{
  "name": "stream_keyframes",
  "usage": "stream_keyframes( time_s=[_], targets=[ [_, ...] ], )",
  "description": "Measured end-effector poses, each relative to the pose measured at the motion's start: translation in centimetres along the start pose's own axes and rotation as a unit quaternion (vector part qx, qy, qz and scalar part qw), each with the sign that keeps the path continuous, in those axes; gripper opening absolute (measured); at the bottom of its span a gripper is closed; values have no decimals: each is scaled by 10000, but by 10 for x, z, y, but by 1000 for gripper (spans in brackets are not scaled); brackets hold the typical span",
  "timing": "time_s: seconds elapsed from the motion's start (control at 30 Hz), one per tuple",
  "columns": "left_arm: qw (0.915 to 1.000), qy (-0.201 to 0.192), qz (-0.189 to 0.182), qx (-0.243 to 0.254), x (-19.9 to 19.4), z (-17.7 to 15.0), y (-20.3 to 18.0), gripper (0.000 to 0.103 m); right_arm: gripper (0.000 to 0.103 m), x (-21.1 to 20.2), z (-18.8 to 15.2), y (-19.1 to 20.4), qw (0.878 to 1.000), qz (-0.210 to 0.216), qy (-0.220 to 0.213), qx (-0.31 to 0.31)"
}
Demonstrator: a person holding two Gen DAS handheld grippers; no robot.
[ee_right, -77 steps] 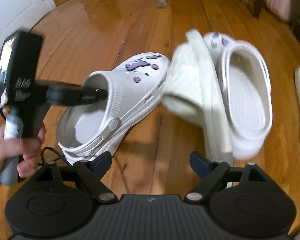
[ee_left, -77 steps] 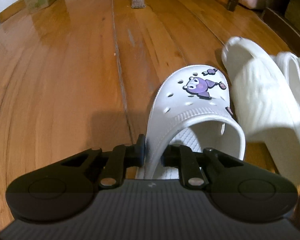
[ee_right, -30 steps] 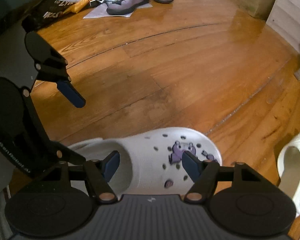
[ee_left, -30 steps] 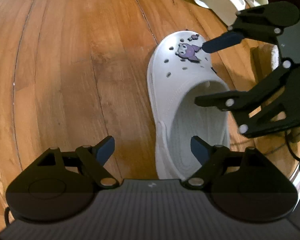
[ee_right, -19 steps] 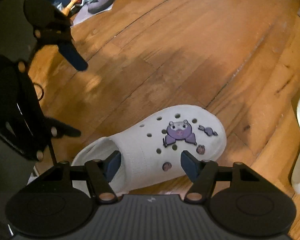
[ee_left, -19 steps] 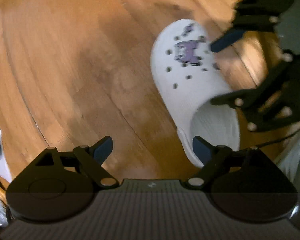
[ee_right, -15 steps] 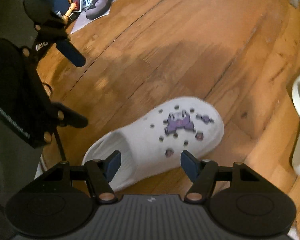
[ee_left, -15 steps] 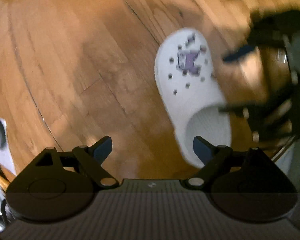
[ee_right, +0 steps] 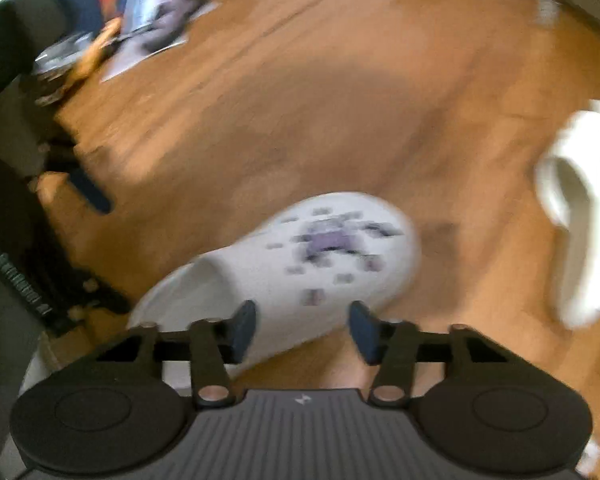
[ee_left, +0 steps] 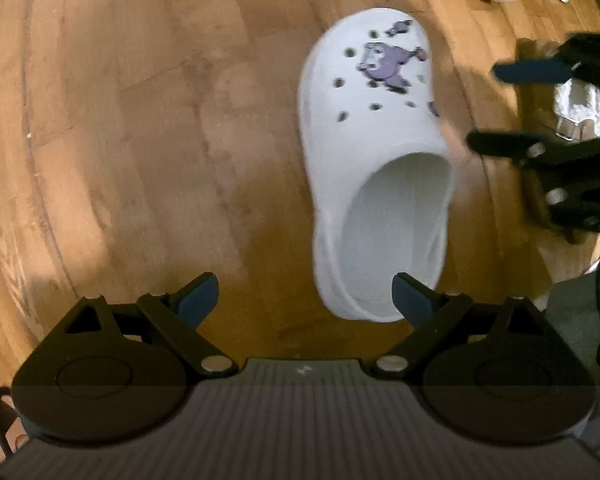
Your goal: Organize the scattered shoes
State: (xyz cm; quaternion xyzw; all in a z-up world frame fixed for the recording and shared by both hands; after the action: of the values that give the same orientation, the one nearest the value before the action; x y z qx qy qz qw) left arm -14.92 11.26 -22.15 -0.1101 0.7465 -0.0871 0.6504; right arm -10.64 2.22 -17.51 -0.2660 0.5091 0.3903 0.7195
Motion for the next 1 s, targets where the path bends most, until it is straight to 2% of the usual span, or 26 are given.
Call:
stream_keyframes(
  time_s=[0.1, 0.17, 0.2, 0.23, 0.33, 0.47, 0.53, 0.6, 0.7, 0.77, 0.83, 0.9, 1.0],
  targets=[
    [9997, 88, -35, -204, 4, -3, 1, 94, 41, 1, 7, 11, 9993, 11, -47, -384],
    [9999, 3, -54, -110, -2, 1, -8, 94, 41, 3, 9, 16, 9994, 257, 42, -227],
    [10000, -55, -71, -44, -4, 5, -13, 94, 32, 4, 10, 19, 9991, 372, 65, -182],
    [9999, -101, -43, 86, -7, 8, -19, 94, 33, 5, 10, 22, 9990, 385, 45, -228],
    [9983, -213, 316, 439, -11, 13, -28, 95, 35, 11, 7, 22, 9990, 174, 103, -390],
    [9984, -148, 240, 485, -8, 9, -28, 95, 35, 18, 3, 27, 9989, 15, 151, -445],
    [9991, -38, 300, 302, -3, 10, -22, 95, 37, 22, 7, 27, 9991, -35, 107, -414],
    [9993, -3, 307, 204, 2, 12, -19, 95, 41, 30, 11, 27, 9987, -142, 68, -477],
    [9994, 27, 319, 131, 11, 13, -7, 95, 59, 49, 10, 22, 9983, -262, -12, -518],
    [9994, 45, 326, 88, 17, 14, 3, 95, 59, 56, 8, 22, 9961, -446, -105, -748],
    [9994, 63, 334, 44, 24, 14, 12, 95, 55, 61, 8, 25, 9909, -702, -35, -1144],
    [9995, 98, 294, 12, 26, 12, 15, 95, 45, 60, 12, 26, 9924, -740, 3, -984],
    [9993, 25, 302, 217, 23, 13, 9, 93, 33, 52, 18, 20, 9936, -914, 26, -669]
  ],
)
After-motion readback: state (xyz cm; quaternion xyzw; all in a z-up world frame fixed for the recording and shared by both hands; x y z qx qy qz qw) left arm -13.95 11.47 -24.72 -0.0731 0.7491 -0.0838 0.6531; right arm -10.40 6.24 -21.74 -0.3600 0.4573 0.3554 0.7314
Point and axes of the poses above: each gripper's, at about its wrist camera, not at the fingertips, and x roughly the way its jaws point, y to its left, z to its top, the point moved 10 cm from there along x, roughly the way its jaws point, and after that the axes turned 8 degrees about -z, right-handed, at the moved point
